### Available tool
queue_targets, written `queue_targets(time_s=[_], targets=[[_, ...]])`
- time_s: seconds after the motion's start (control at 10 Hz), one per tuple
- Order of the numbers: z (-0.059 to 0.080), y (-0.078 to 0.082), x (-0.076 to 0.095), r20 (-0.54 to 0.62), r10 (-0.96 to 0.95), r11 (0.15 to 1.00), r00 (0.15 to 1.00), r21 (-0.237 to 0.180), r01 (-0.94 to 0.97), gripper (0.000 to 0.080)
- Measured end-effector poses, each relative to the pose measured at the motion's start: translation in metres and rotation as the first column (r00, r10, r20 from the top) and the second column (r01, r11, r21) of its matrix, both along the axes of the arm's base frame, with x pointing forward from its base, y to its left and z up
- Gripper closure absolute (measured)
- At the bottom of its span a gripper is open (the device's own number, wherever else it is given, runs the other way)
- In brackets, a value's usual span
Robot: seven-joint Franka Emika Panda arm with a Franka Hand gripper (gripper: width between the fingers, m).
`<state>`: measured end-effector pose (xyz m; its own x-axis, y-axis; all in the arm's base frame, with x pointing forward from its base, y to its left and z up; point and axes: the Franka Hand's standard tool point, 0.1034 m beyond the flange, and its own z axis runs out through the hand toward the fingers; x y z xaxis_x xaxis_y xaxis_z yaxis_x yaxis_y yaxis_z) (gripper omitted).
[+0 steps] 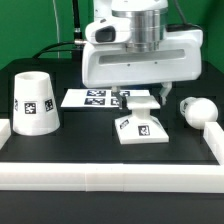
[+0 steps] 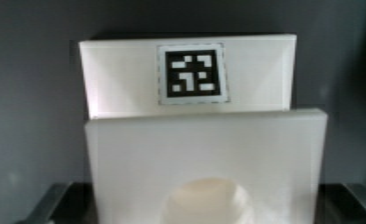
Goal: Assemble lamp
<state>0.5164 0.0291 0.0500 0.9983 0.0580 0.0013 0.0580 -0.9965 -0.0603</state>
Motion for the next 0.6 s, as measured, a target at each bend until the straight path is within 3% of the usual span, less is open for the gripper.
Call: queue_targets(time_s=[0.6], targets=[[0.001,0.044,0.07,0.074,-0.07,0.997,0.995,0.021,0.069,0.0266]])
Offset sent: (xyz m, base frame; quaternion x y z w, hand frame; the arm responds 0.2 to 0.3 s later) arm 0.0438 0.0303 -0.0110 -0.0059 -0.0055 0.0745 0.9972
